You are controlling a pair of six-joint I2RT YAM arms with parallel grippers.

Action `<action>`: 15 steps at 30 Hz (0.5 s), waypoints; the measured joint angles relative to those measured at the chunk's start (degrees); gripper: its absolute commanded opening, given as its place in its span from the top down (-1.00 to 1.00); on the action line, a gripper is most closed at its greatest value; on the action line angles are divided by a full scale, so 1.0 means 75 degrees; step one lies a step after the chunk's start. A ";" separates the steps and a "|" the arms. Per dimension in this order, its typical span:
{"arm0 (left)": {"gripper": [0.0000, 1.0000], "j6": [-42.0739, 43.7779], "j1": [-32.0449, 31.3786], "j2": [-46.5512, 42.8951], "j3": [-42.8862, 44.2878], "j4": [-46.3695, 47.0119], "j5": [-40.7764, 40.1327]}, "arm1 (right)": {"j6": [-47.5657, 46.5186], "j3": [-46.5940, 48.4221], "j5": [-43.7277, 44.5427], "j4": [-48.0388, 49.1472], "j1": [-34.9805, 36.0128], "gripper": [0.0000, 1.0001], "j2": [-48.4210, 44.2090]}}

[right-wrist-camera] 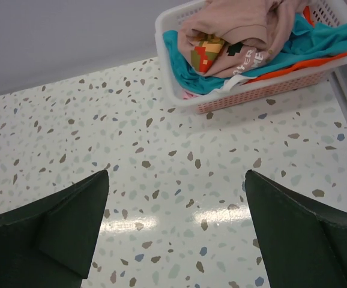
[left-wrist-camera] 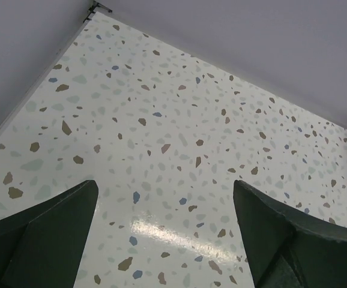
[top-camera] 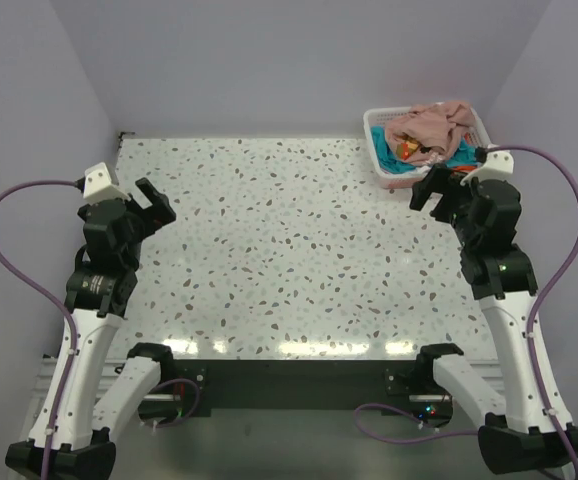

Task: Fold and stack the t-shirts
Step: Grab the tshirt from the pile

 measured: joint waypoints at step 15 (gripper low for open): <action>-1.00 0.0125 0.0000 0.0825 0.0009 0.0224 -0.0408 | -0.0082 0.0248 0.0781 -0.0050 0.0000 -0.97 0.0650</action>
